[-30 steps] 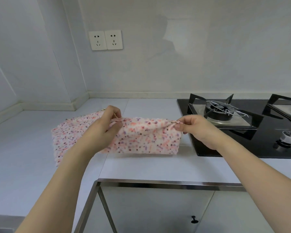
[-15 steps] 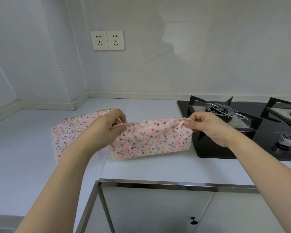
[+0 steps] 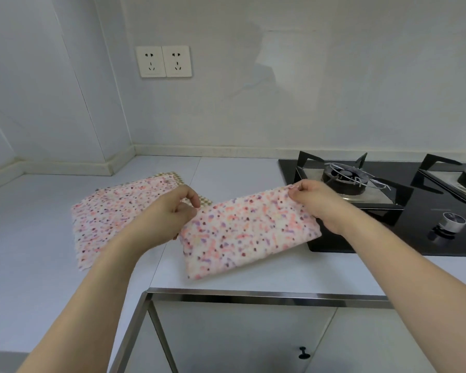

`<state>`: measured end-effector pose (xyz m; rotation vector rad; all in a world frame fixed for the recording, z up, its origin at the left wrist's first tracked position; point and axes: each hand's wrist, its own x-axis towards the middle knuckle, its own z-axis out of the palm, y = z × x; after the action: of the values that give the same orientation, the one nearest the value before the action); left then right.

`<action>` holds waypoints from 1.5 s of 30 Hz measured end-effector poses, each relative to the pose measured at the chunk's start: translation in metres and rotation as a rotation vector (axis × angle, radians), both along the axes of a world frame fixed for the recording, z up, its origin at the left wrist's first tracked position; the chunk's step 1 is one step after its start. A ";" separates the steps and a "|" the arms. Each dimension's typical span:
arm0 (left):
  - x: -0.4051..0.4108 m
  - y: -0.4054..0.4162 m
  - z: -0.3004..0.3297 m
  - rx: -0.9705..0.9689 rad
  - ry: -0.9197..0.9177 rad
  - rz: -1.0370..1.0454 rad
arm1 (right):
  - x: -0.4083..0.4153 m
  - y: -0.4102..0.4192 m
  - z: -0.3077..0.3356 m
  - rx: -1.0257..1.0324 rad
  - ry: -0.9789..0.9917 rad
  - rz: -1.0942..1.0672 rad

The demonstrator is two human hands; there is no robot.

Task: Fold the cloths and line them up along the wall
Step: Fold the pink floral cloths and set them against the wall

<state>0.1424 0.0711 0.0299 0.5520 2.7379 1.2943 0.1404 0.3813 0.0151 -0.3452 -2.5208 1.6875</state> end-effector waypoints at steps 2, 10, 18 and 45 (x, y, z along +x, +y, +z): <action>-0.006 0.005 -0.018 -0.105 0.009 0.051 | -0.016 -0.014 -0.015 0.226 -0.027 -0.072; -0.024 0.003 -0.066 -0.330 0.052 0.168 | -0.043 -0.060 -0.077 0.882 -0.028 -0.193; -0.037 0.007 -0.071 -0.427 0.058 0.230 | -0.048 -0.054 -0.087 0.879 0.089 -0.223; -0.012 0.068 -0.104 -0.632 0.259 -0.079 | -0.055 -0.042 -0.087 0.862 0.072 -0.126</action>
<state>0.1300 0.1390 -0.0745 0.7810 3.0509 0.3044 0.0856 0.3390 -0.0716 -0.3299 -2.7852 0.4514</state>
